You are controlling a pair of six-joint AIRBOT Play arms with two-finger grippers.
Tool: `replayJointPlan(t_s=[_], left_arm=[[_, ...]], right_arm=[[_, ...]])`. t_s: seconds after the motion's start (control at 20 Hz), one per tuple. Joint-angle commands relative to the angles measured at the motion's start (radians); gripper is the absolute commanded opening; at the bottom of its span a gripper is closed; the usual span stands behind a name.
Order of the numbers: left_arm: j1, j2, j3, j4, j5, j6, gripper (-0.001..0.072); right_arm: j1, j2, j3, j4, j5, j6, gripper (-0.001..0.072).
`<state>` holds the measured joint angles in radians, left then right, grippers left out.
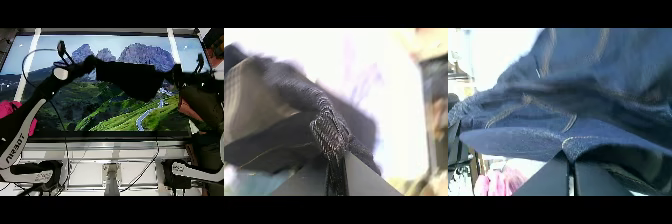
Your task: Fold the clothes and pants, and hang the long-sleeved shirts on hangers.
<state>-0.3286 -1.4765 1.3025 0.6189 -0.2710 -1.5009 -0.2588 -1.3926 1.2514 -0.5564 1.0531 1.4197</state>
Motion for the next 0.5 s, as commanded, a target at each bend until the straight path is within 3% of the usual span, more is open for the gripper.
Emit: replayJointPlan(t_s=[0.0, 0.25, 0.45], left_arm=[[0.000, -0.014, 0.111, 0.000, 0.056, -0.002, 0.0047], [0.012, -0.113, 0.328, 0.000, 0.058, -0.002, 0.0046], [0.042, -0.209, 0.563, -0.003, -0.117, -0.002, 0.0046]], right_arm=[[0.064, -0.093, 0.228, 0.003, -0.020, 0.057, 0.0009], [0.129, -0.133, 0.438, 0.002, -0.140, 0.055, 0.0009], [0.134, -0.135, 0.617, -0.059, -0.197, 0.053, 0.0009]])
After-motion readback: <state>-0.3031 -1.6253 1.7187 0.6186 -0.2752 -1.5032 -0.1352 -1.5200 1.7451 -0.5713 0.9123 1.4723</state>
